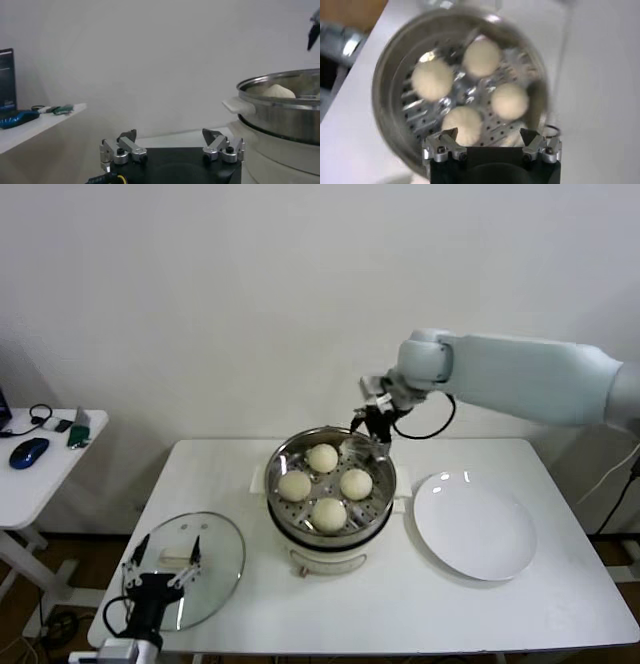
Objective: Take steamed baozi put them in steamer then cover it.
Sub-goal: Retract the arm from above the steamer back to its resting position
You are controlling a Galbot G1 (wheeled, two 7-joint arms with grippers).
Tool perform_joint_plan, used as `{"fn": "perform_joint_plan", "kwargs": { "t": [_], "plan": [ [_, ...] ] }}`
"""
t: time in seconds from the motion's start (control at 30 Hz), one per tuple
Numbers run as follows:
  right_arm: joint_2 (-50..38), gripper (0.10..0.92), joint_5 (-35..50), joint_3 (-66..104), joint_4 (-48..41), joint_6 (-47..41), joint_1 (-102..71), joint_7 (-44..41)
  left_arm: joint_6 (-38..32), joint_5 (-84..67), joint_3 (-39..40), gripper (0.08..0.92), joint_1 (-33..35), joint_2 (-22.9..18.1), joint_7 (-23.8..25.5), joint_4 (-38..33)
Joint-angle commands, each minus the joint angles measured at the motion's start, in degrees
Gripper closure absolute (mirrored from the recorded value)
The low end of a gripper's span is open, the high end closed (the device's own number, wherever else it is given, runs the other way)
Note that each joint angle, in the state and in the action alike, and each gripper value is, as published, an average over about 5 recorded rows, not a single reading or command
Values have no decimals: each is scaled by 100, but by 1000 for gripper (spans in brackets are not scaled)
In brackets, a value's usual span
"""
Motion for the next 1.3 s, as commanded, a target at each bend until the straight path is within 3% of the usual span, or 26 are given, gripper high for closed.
{"fn": "perform_joint_plan", "kwargs": {
  "t": [0.03, 0.23, 0.47, 0.67, 0.83, 1.03, 1.3],
  "plan": [
    [-1722, 203, 1329, 3357, 302, -354, -1970, 3445, -34, -229, 90, 177, -11, 114, -194, 7],
    [-2592, 203, 1019, 5871, 1087, -463, -4541, 4785, -69, -273, 78, 177, -87, 335, -231, 31],
    [-3066, 203, 528, 8931, 2013, 289, -8346, 5079, -389, 159, -56, 177, -92, 664, -383, 264],
    [-2245, 203, 71, 11449, 2596, 763, -11292, 5054, -901, 2323, -133, 177, -3, 1018, -1120, 427],
    [-1396, 203, -418, 12200, 2880, 1254, -12621, 4888, -1402, 4452, -205, 177, 370, 1416, -1796, 428],
    [-489, 203, -848, 12377, 3177, 1827, -13600, 4814, -1334, 6368, -164, 177, 753, 1665, -2499, 461],
    [457, 203, -1436, 12150, 3367, 2442, -14090, 4566, -773, 7740, 36, 177, 617, 1548, -2739, 1016]
  ]
}}
